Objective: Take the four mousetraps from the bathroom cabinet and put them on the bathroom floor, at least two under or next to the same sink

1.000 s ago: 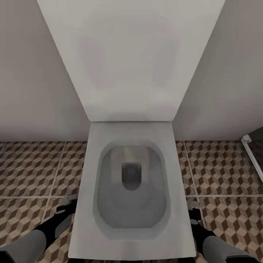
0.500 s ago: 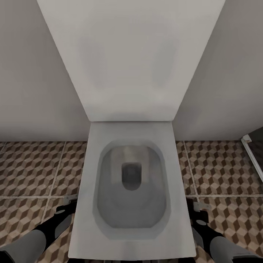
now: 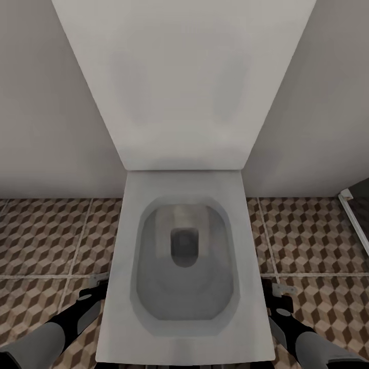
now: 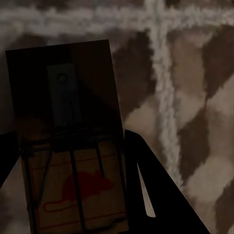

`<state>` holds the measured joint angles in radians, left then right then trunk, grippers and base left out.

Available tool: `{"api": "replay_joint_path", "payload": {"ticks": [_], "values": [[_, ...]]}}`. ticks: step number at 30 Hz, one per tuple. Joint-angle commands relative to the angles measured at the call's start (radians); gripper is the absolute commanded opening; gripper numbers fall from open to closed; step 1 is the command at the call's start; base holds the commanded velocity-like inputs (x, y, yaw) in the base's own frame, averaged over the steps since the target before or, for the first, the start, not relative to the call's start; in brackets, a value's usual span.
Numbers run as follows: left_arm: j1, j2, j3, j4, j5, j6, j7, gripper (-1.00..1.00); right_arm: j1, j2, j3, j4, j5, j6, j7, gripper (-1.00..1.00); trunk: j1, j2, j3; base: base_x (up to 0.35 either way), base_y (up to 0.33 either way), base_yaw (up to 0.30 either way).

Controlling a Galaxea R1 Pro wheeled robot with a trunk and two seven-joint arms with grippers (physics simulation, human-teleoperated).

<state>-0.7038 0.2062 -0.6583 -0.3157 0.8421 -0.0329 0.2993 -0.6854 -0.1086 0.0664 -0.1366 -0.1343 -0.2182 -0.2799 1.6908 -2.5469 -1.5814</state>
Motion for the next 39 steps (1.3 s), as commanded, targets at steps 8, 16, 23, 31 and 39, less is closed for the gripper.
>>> {"api": "replay_joint_path", "payload": {"ticks": [8,16,23,31,39], "values": [[0.0,0.001,-0.01,-0.002,0.008,-0.002,0.011,-1.0,0.0,0.0,0.006,0.002,-0.018,-0.005,-0.001,-1.0,0.0,0.0,-0.001,0.0,0.0,0.0],[0.0,0.001,-0.01,-0.002,0.008,-0.002,0.011,-1.0,0.0,0.0,0.006,0.002,-0.018,-0.003,-0.001,-1.0,0.0,0.0,-0.001,0.0,0.0,0.0],[0.0,0.001,-0.011,-0.002,0.008,-0.002,0.011,-1.0,0.0,0.001,0.006,0.002,-0.018,0.003,-0.001,-1.0,0.0,0.0,-0.001,0.0,0.0,0.0],[0.0,0.001,-0.011,-0.002,0.008,-0.002,0.011,-1.0,0.0,0.001,0.006,0.002,-0.018,0.003,0.0,-1.0,0.002,-0.001,-0.02,0.0,0.0,0.0],[0.0,0.001,-0.011,-0.002,0.006,-0.002,0.011,-1.0,0.0,0.0,0.006,0.002,-0.018,0.003,0.005,-1.0,0.002,-0.001,-0.02,0.0,0.0,0.0]]}}
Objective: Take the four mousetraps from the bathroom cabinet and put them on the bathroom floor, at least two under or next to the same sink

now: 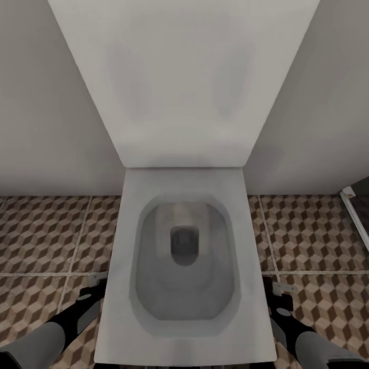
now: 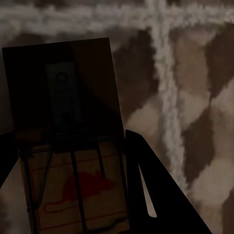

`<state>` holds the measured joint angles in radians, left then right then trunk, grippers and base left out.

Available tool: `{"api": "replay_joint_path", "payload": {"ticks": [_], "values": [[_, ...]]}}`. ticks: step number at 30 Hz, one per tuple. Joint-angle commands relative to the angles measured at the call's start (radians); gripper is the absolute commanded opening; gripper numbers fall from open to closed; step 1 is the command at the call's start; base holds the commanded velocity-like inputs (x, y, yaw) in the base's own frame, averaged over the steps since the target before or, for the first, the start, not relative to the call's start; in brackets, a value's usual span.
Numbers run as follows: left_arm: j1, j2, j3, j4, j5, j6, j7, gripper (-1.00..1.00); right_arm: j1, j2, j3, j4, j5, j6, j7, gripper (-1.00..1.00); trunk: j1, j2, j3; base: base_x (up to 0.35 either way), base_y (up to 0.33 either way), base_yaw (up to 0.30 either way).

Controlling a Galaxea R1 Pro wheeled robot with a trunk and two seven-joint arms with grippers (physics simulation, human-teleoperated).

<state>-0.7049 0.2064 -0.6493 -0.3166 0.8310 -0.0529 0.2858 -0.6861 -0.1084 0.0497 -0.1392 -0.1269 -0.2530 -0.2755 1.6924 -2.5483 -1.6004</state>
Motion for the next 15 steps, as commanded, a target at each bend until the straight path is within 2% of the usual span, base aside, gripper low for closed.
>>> {"api": "replay_joint_path", "payload": {"ticks": [1,13,14,15], "values": [[0.001,0.001,-0.02,-0.001,0.017,0.018,0.024,-1.0,0.0,0.0,0.023,0.004,-0.025,0.038,0.002,-1.0,0.001,0.0,-0.001,0.0,0.0,0.0],[0.001,0.001,-0.02,-0.001,0.017,0.017,0.024,-1.0,0.0,0.0,0.023,0.004,-0.025,0.038,0.004,-1.0,0.001,0.0,-0.001,0.0,0.0,0.0],[0.001,0.001,-0.02,-0.001,0.017,0.017,0.024,-1.0,0.0,0.0,0.024,0.004,-0.025,0.038,0.004,1.0,0.001,0.0,-0.001,0.0,0.0,0.0],[0.001,0.001,-0.02,-0.001,0.017,0.016,0.024,-1.0,0.0,0.0,0.023,0.004,-0.025,0.038,0.004,1.0,0.001,0.0,-0.001,0.0,0.0,0.0]]}}
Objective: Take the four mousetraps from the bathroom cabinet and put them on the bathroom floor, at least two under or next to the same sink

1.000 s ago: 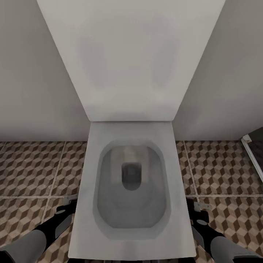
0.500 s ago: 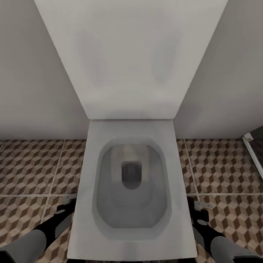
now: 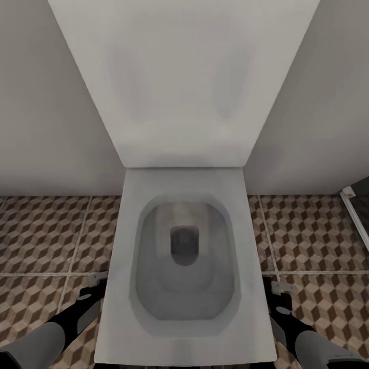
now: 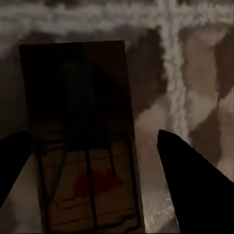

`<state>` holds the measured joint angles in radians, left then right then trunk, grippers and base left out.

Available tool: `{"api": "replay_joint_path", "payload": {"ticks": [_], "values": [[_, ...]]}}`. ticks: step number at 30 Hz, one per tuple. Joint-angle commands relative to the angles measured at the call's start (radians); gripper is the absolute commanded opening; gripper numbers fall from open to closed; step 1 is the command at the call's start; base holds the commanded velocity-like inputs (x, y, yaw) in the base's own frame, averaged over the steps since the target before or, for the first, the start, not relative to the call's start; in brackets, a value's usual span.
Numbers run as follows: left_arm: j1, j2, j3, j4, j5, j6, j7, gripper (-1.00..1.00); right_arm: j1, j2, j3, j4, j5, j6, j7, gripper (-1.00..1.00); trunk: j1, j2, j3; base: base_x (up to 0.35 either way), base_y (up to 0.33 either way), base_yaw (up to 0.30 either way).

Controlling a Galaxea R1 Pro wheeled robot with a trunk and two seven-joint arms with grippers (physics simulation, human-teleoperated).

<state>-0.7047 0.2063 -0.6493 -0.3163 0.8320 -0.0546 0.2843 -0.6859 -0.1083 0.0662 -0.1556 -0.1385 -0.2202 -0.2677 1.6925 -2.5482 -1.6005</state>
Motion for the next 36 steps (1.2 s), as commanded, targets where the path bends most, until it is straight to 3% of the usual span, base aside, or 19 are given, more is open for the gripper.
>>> {"api": "replay_joint_path", "payload": {"ticks": [1,36], "values": [[0.001,0.001,-0.02,-0.001,0.016,0.018,0.026,-1.0,0.0,0.0,0.006,0.021,-0.013,0.005,-0.004,1.0,0.0,0.0,-0.001,0.0,0.0,0.0],[0.001,0.003,-0.021,-0.001,0.014,0.018,0.023,-1.0,0.0,0.001,0.009,0.021,-0.011,0.005,-0.004,1.0,0.0,0.0,-0.001,0.0,0.0,0.0]]}}
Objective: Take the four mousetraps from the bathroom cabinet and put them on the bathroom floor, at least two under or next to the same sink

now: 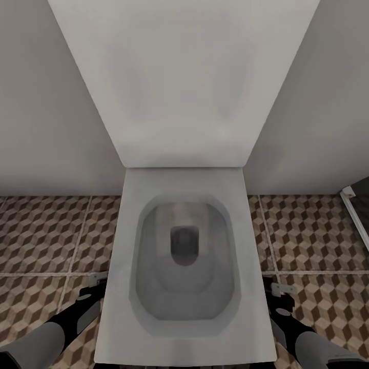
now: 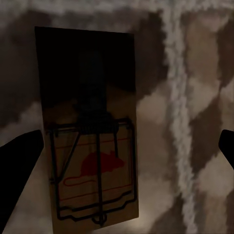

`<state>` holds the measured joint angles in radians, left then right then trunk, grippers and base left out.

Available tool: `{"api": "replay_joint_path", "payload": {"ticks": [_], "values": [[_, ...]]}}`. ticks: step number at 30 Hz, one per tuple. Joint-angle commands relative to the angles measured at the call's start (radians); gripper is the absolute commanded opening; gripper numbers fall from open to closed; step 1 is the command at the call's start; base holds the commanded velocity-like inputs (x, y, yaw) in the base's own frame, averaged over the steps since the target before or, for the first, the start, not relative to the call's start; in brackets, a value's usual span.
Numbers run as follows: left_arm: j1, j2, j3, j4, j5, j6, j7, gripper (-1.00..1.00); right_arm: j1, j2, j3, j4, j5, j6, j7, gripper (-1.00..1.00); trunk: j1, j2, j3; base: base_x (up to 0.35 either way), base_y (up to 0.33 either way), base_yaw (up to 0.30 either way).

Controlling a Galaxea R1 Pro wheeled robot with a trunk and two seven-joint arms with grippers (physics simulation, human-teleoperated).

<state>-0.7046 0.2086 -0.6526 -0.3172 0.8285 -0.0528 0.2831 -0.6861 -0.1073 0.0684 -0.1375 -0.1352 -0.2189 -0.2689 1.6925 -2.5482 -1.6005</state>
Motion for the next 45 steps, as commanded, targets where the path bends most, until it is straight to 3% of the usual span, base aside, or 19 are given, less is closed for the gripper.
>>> {"api": "replay_joint_path", "payload": {"ticks": [1,4,5,45], "values": [[0.001,0.001,-0.018,0.0,0.018,0.016,0.024,-1.0,0.0,0.0,0.007,0.002,-0.014,0.004,-0.003,1.0,0.001,0.0,-0.001,0.0,0.0,0.0],[0.001,0.001,-0.018,0.0,0.018,0.016,0.024,-1.0,0.0,-0.001,0.007,0.002,-0.013,0.004,-0.003,1.0,0.001,0.0,-0.001,0.0,0.0,0.0],[0.001,0.001,-0.018,0.0,0.017,0.016,0.024,1.0,0.0,-0.001,0.007,0.002,-0.013,0.004,-0.003,1.0,0.001,0.0,-0.001,0.0,0.0,0.0],[0.001,0.002,-0.018,0.0,0.017,0.015,0.024,1.0,0.0,-0.001,0.007,0.002,-0.009,0.004,-0.003,1.0,0.001,0.0,-0.001,0.0,0.0,0.0]]}}
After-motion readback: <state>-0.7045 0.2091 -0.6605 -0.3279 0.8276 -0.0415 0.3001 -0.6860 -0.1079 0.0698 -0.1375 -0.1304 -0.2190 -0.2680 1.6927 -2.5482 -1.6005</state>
